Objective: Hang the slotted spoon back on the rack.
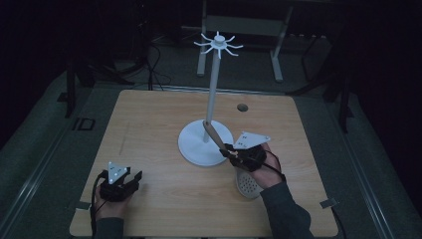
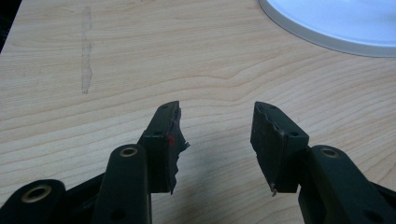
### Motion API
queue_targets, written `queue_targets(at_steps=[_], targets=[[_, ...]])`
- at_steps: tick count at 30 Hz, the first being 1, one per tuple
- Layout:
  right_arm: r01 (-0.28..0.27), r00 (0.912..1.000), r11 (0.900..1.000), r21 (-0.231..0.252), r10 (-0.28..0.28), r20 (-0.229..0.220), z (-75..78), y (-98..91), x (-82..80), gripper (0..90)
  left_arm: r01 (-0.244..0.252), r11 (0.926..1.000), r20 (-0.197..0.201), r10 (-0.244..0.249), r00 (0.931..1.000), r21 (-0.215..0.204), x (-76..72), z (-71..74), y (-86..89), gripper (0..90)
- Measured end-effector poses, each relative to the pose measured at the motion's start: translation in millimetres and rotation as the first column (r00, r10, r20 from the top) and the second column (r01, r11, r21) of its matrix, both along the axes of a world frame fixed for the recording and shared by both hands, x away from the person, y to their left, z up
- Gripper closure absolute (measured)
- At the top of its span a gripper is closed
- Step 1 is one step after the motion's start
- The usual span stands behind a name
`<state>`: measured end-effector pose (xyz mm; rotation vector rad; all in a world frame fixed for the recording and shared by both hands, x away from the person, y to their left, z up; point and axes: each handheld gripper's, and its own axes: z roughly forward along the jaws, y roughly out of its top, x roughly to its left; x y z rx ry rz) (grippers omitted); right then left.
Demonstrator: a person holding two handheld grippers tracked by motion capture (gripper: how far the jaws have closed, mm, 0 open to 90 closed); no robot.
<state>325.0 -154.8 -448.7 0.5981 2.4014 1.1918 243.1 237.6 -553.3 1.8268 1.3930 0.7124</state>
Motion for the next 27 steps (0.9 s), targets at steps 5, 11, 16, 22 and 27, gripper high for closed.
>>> queue_targets(at_steps=[5, 11, 16, 22, 27], targets=[[0.012, 0.9998, 0.9997, 0.024, -0.012, 0.018, 2.7, -1.6, 0.5, 74.9, 0.0, 1.0, 0.001, 0.0, 1.0, -0.001, 0.0, 0.1, 0.0, 52.6], [0.026, 0.9979, 0.9983, 0.051, -0.029, 0.057, 6.9, 0.5, -0.9, 74.9, -0.003, 1.0, 0.004, 0.003, 1.0, -0.001, 0.1, 0.2, 0.3, 52.4], [0.039, 0.9967, 0.9963, 0.076, -0.044, 0.068, 10.9, -1.3, 0.1, 75.1, -0.005, 1.0, 0.005, 0.005, 1.0, -0.004, -0.1, 0.5, 0.9, 52.4], [0.055, 0.9936, 0.9919, 0.115, -0.066, 0.092, 14.4, -4.6, -0.6, 75.2, -0.006, 1.0, 0.006, 0.006, 1.0, -0.002, -0.2, 0.6, 1.0, 52.4], [0.062, 0.9921, 0.9902, 0.125, -0.075, 0.1, 15.9, -6.7, 0.3, 75.2, -0.007, 1.0, 0.005, 0.007, 1.0, -0.002, -0.1, 0.5, 1.1, 52.4]])
